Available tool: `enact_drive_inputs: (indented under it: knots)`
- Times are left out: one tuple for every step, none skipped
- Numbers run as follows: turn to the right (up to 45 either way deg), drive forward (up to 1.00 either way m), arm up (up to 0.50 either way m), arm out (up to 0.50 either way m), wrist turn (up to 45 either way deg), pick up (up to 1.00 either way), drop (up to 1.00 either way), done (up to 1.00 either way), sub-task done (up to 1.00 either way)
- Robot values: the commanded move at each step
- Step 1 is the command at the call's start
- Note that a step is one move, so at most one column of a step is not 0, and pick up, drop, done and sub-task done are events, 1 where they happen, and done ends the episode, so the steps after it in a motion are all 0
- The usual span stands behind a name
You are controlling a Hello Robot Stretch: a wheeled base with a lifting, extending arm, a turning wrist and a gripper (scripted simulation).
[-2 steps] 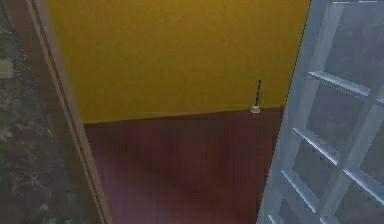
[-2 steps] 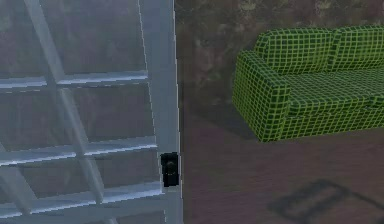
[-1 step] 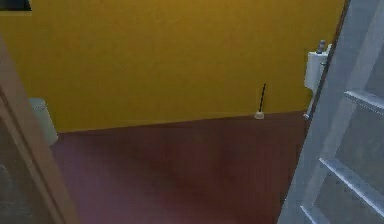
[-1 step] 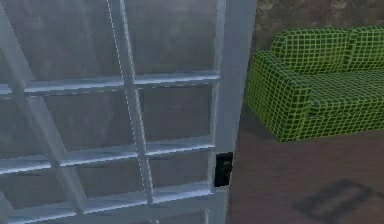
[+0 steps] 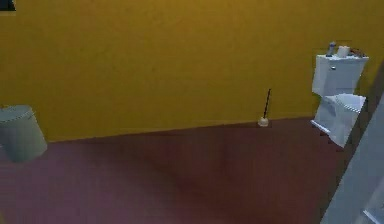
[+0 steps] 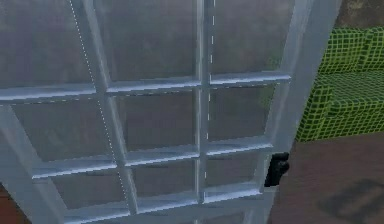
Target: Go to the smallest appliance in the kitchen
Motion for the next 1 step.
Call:
enact_drive_inputs:
  knots:
    - [3.0, 0.00, 0.00, 0.00, 0.0, 0.00, 0.00, 0.00, 0.00]
